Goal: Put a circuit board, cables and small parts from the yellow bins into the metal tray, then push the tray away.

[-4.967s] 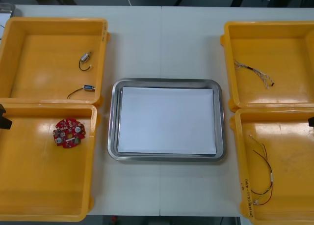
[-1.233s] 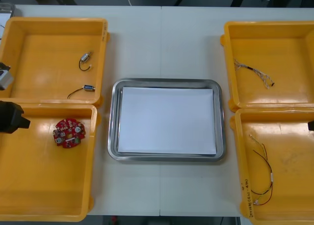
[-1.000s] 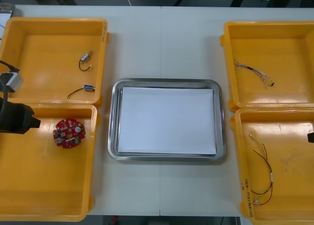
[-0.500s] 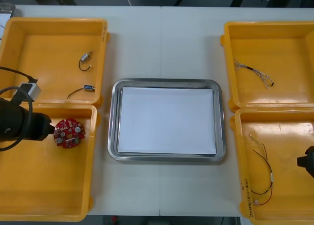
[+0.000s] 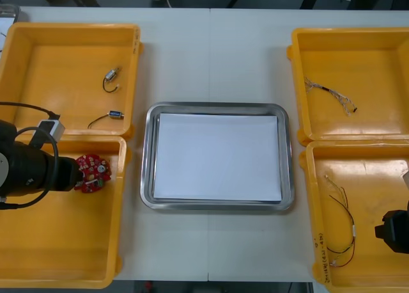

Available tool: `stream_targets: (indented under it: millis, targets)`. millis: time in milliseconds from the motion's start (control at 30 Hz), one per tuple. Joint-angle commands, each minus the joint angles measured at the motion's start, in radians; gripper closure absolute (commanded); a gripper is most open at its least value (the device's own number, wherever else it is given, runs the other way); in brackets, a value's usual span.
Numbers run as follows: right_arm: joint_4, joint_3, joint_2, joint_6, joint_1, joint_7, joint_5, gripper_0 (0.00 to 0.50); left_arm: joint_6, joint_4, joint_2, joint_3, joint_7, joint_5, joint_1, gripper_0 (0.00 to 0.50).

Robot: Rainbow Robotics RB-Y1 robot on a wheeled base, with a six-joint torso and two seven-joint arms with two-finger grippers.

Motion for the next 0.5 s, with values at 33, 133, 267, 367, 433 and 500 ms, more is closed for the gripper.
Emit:
stream_targets:
  millis: [33, 133, 267, 367, 433, 500]
  targets:
    - [0.005, 0.042, 0.012, -0.045, 0.024, -0.056, 0.026, 0.000, -0.071, 0.042, -0.021, -0.044, 0.104, -0.032, 0.023, 0.000]
    - [0.031, 0.056, 0.011, -0.088, 0.024, -0.056, 0.035, 0.000, -0.102, 0.062, -0.021, -0.064, 0.102, -0.048, 0.023, 0.000]
    - [0.059, 0.073, 0.011, -0.134, 0.024, -0.056, 0.049, 0.000, -0.103, 0.065, -0.021, -0.077, 0.104, -0.057, 0.023, 0.000]
    - [0.083, 0.085, 0.012, -0.163, 0.024, -0.056, 0.060, 0.000, -0.103, 0.065, -0.021, -0.090, 0.105, -0.068, 0.026, 0.000]
    - [0.097, 0.096, 0.012, -0.176, 0.025, -0.056, 0.066, 0.000, -0.103, 0.065, -0.021, -0.100, 0.107, -0.074, 0.026, 0.000]
    - [0.112, 0.108, 0.012, -0.194, 0.025, -0.056, 0.075, 0.000, -0.105, 0.065, -0.021, -0.106, 0.110, -0.084, 0.027, 0.000]
